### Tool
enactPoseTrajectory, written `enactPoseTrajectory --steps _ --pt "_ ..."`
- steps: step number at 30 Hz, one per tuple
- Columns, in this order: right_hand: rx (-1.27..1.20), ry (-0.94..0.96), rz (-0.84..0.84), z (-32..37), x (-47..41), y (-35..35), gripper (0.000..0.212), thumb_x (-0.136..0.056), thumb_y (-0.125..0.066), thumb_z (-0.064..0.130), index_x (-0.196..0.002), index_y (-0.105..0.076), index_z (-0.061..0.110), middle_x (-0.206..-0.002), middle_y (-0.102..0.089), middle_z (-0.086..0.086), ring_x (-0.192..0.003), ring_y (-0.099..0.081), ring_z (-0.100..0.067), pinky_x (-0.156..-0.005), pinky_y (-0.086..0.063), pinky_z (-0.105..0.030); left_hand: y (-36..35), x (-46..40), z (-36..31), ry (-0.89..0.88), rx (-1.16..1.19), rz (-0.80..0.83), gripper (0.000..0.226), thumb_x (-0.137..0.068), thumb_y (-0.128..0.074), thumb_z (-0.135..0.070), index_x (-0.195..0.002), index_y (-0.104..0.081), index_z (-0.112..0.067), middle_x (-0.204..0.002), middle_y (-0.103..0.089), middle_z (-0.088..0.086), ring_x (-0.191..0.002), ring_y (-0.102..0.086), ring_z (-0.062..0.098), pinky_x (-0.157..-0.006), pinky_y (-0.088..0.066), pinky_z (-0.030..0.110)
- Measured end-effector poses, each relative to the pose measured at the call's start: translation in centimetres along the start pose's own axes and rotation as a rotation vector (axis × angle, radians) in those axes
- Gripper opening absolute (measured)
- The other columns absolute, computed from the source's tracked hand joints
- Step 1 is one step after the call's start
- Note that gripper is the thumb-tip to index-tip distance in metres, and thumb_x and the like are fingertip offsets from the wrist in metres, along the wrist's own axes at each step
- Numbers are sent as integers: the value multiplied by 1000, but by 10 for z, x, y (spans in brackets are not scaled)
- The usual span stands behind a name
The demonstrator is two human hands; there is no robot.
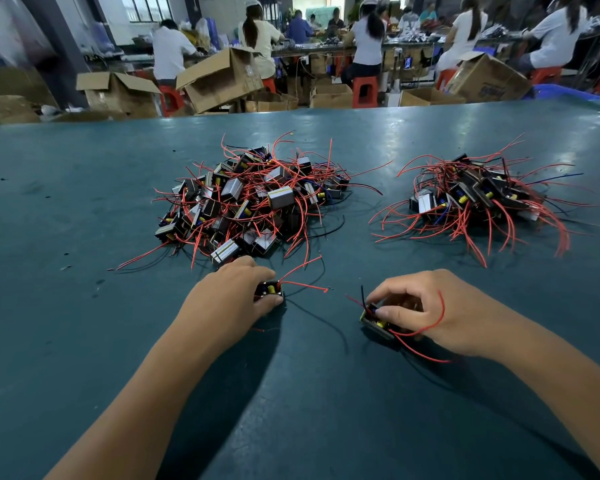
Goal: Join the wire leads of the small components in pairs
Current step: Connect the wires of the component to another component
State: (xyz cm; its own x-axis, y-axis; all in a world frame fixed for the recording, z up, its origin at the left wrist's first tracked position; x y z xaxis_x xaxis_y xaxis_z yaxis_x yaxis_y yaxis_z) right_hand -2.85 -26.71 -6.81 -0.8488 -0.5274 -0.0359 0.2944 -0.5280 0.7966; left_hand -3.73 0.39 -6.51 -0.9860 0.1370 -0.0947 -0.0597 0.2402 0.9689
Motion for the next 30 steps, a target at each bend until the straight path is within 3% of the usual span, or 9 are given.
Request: enactPoseTrajectory --steps 6,9,11,14,16,19,21,23,30 --pt "51 -10 -47 2 -2 -1 13 -91 -67 34 -102 -74 36 -88 -66 16 -84 -60 3 -74 -45 -16 22 7 -14 -142 157 -315 22 -95 -66 -27 -115 -71 -17 -105 -62 -7 -95 -61 19 -84 -51 40" --pt "-1 -60 -310 0 -1 23 16 -93 -65 23 -106 -73 29 -90 -70 16 -83 -63 4 -76 -45 -9 35 16 -32 -263 353 -462 6 -93 -69 -13 -96 -73 -16 -88 -64 -11 -81 -61 11 -75 -49 28" --pt "-127 -54 -591 7 8 50 16 -95 -62 15 -105 -71 24 -86 -72 8 -76 -67 -4 -77 -53 -21 34 20 -42 -270 687 -299 5 -92 -70 -17 -88 -72 -20 -76 -64 -13 -63 -54 6 -61 -44 19" --pt "-342 184 -821 44 30 78 14 -95 -58 16 -105 -67 22 -88 -71 1 -79 -70 -12 -74 -56 -20 16 30 -63 -258 1117 314 11 -94 -66 -20 -89 -68 -10 -76 -68 1 -52 -48 11 -47 -39 21" --pt "-364 270 -683 70 36 64 15 -93 -58 26 -106 -66 25 -94 -72 5 -86 -71 -11 -78 -54 -17 0 41 -79 -272 1053 524 13 -97 -64 -21 -93 -66 -9 -81 -70 3 -52 -53 13 -45 -42 21" --pt "-27 90 -384 75 28 16 25 -92 -64 29 -116 -64 30 -119 -66 14 -107 -63 0 -90 -42 -7 -18 44 -92 -189 955 576 18 -101 -59 -20 -102 -64 -3 -85 -72 7 -51 -58 13 -42 -45 22" --pt "277 -40 -247 63 20 -6 38 -94 -61 34 -130 -57 22 -141 -50 10 -127 -49 -7 -102 -31 -14 -24 47 -94 -163 938 674 22 -102 -56 -20 -110 -62 0 -94 -72 16 -52 -60 14 -42 -48 21" --pt "414 -144 -148 51 12 -13 39 -97 -55 41 -131 -54 21 -147 -42 9 -133 -42 -10 -105 -31 -21 -23 51 -95 -180 964 783 26 -103 -55 -19 -118 -60 2 -95 -70 15 -56 -61 16 -44 -51 21" --pt "329 -120 -96 43 8 -15 12 -91 -62 35 -100 -61 25 -96 -64 10 -93 -60 -16 -83 -47 -36 -23 63 -107 -244 1171 944 30 -104 -52 -14 -126 -53 6 -105 -64 14 -69 -63 18 -57 -58 23"
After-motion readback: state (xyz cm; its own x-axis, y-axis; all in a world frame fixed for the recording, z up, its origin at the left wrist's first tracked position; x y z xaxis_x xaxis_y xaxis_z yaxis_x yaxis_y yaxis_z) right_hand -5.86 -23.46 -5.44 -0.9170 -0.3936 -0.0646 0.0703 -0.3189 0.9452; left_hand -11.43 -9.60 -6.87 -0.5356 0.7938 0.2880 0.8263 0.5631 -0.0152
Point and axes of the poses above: each hand's wrist, its own x-axis away from the middle knuckle, its own y-axis out of the back of the hand, z = x × y, the point moved 4 cm from there along -x, towards the middle knuckle
